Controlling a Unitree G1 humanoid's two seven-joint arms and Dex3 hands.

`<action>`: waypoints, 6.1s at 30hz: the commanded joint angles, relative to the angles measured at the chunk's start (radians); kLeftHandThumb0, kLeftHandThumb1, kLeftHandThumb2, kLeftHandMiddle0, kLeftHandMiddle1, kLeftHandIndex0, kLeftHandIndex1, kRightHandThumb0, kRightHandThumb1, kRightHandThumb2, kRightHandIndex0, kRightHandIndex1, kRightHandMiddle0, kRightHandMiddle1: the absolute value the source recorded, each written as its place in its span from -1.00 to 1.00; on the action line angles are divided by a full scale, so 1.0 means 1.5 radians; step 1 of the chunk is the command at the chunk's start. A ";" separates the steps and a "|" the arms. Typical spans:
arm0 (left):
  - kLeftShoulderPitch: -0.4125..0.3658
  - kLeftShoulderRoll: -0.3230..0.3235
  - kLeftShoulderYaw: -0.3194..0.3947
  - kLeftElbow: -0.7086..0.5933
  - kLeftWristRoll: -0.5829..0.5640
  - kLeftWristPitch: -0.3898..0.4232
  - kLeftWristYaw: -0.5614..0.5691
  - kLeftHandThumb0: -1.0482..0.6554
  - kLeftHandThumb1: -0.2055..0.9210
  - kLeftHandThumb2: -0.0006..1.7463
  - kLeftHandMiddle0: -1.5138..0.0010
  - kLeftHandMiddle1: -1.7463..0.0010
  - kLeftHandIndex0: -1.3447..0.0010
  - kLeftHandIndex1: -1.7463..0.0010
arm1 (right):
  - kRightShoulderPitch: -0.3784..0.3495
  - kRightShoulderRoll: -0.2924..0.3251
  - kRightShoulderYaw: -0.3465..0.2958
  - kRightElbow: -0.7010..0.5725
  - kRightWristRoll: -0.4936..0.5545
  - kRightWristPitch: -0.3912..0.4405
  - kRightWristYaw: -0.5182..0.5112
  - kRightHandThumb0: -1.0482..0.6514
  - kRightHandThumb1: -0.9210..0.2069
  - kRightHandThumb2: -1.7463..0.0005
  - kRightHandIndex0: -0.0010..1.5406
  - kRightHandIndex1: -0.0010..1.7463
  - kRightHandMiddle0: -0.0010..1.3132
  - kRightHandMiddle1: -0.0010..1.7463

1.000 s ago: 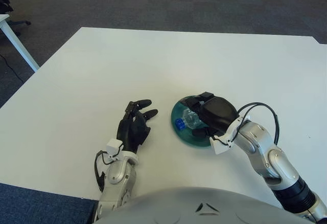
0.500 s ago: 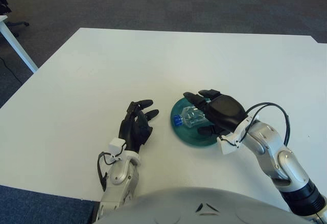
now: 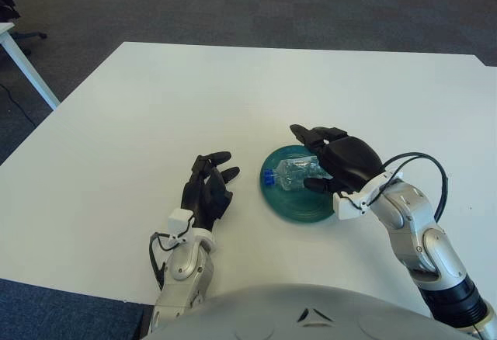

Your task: Put the bottle into the plate.

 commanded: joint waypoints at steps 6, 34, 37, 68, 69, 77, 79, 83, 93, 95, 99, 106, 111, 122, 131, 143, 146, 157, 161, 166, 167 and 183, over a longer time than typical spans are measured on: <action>0.005 -0.030 -0.010 -0.018 -0.022 0.015 0.020 -0.44 0.99 -0.19 0.36 -0.03 0.58 -0.44 | 0.002 0.069 -0.098 -0.008 0.153 0.113 -0.014 -1.00 -1.00 -0.17 -0.97 -0.99 -0.96 -0.98; -0.011 -0.022 -0.030 -0.034 -0.017 0.030 0.060 -0.60 1.00 -0.27 0.47 -0.19 0.72 -0.51 | 0.071 0.258 -0.289 0.059 0.525 0.107 -0.267 -0.49 -0.95 0.26 -0.46 -0.22 -0.84 0.33; -0.013 -0.022 -0.028 -0.035 -0.021 0.033 0.064 -0.60 1.00 -0.27 0.47 -0.19 0.71 -0.51 | 0.078 0.253 -0.287 0.060 0.531 0.101 -0.276 -0.48 -0.94 0.23 -0.46 -0.18 -0.83 0.34; -0.049 0.009 0.075 0.088 -0.070 -0.088 -0.023 -0.48 1.00 -0.21 0.37 -0.15 0.65 -0.46 | 0.160 0.308 -0.246 0.164 0.571 -0.005 -0.372 -0.42 -0.76 0.07 -0.37 -0.02 -0.85 0.32; -0.051 0.009 0.078 0.093 -0.069 -0.091 -0.025 -0.46 1.00 -0.22 0.36 -0.13 0.65 -0.46 | 0.160 0.310 -0.245 0.168 0.573 -0.005 -0.376 -0.42 -0.77 0.08 -0.37 -0.02 -0.87 0.33; -0.096 0.018 0.075 0.134 -0.044 -0.101 -0.046 -0.41 0.99 -0.15 0.36 0.02 0.69 -0.37 | 0.159 0.329 -0.226 0.203 0.580 -0.011 -0.395 -0.39 -0.83 0.11 -0.40 -0.02 -0.94 0.34; -0.104 0.019 0.075 0.141 -0.042 -0.101 -0.050 -0.42 0.99 -0.13 0.37 0.05 0.69 -0.36 | 0.158 0.331 -0.223 0.207 0.581 -0.013 -0.397 -0.38 -0.82 0.11 -0.40 -0.02 -0.94 0.35; -0.120 0.037 0.077 0.153 -0.052 -0.093 -0.082 -0.45 1.00 -0.11 0.36 0.07 0.62 -0.35 | 0.154 0.339 -0.217 0.219 0.586 -0.008 -0.404 -0.34 -0.78 0.08 -0.39 -0.01 -0.92 0.36; -0.140 0.043 0.099 0.163 -0.097 -0.049 -0.122 -0.44 1.00 -0.15 0.34 0.07 0.49 -0.35 | 0.146 0.347 -0.212 0.230 0.609 0.014 -0.420 -0.27 -0.63 -0.07 -0.35 0.04 -0.90 0.36; -0.142 0.042 0.102 0.163 -0.100 -0.045 -0.124 -0.44 1.00 -0.16 0.34 0.07 0.48 -0.34 | 0.146 0.346 -0.209 0.231 0.612 0.016 -0.423 -0.27 -0.62 -0.08 -0.34 0.05 -0.89 0.36; -0.149 0.035 0.102 0.166 -0.095 -0.039 -0.120 -0.43 1.00 -0.17 0.34 0.07 0.49 -0.34 | 0.143 0.347 -0.205 0.232 0.617 0.023 -0.428 -0.27 -0.60 -0.09 -0.34 0.07 -0.88 0.36; -0.171 0.032 0.099 0.206 -0.066 -0.041 -0.108 -0.46 1.00 -0.10 0.36 0.08 0.56 -0.32 | 0.140 0.347 -0.199 0.237 0.619 0.035 -0.435 -0.26 -0.58 -0.10 -0.32 0.09 -0.86 0.37; -0.175 0.031 0.102 0.214 -0.065 -0.045 -0.111 -0.46 1.00 -0.10 0.36 0.08 0.57 -0.32 | 0.139 0.349 -0.199 0.237 0.627 0.051 -0.440 -0.26 -0.56 -0.12 -0.30 0.12 -0.86 0.38; -0.183 0.029 0.106 0.226 -0.063 -0.049 -0.112 -0.46 1.00 -0.09 0.36 0.08 0.57 -0.32 | 0.132 0.344 -0.203 0.255 0.659 0.071 -0.447 -0.34 -0.67 -0.08 -0.30 0.13 -0.92 0.37; -0.185 0.029 0.108 0.234 -0.062 -0.055 -0.114 -0.46 1.00 -0.09 0.36 0.08 0.57 -0.32 | 0.128 0.331 -0.195 0.269 0.639 0.071 -0.452 -0.30 -0.62 -0.08 -0.31 0.14 -0.90 0.38; -0.188 0.031 0.113 0.239 -0.064 -0.057 -0.118 -0.46 1.00 -0.09 0.36 0.08 0.58 -0.32 | 0.116 0.327 -0.195 0.344 0.615 -0.088 -0.453 -0.22 -0.50 -0.21 -0.31 0.19 -0.87 0.41; -0.188 0.030 0.113 0.239 -0.064 -0.057 -0.118 -0.46 1.00 -0.09 0.36 0.08 0.58 -0.32 | 0.104 0.321 -0.200 0.380 0.618 -0.145 -0.446 -0.22 -0.50 -0.20 -0.32 0.20 -0.85 0.43; -0.186 0.032 0.116 0.233 -0.066 -0.054 -0.120 -0.46 1.00 -0.09 0.36 0.08 0.58 -0.33 | 0.079 0.328 -0.215 0.439 0.627 -0.231 -0.452 -0.17 -0.43 -0.25 -0.32 0.24 -0.83 0.45; -0.184 0.034 0.117 0.227 -0.067 -0.051 -0.121 -0.46 1.00 -0.09 0.36 0.08 0.58 -0.33 | 0.076 0.331 -0.219 0.442 0.625 -0.231 -0.458 -0.16 -0.41 -0.28 -0.32 0.25 -0.83 0.45; -0.182 0.035 0.118 0.221 -0.068 -0.047 -0.122 -0.46 1.00 -0.09 0.36 0.08 0.58 -0.33 | 0.076 0.334 -0.220 0.431 0.615 -0.187 -0.476 -0.15 -0.42 -0.28 -0.32 0.25 -0.83 0.48; -0.182 0.034 0.118 0.221 -0.068 -0.047 -0.122 -0.46 1.00 -0.09 0.36 0.08 0.58 -0.33 | 0.077 0.334 -0.220 0.430 0.615 -0.182 -0.477 -0.15 -0.42 -0.28 -0.32 0.25 -0.83 0.48; -0.179 0.038 0.124 0.203 -0.072 -0.032 -0.126 -0.46 1.00 -0.09 0.36 0.08 0.58 -0.33 | 0.083 0.343 -0.218 0.367 0.627 -0.048 -0.501 -0.18 -0.47 -0.21 -0.33 0.26 -0.80 0.49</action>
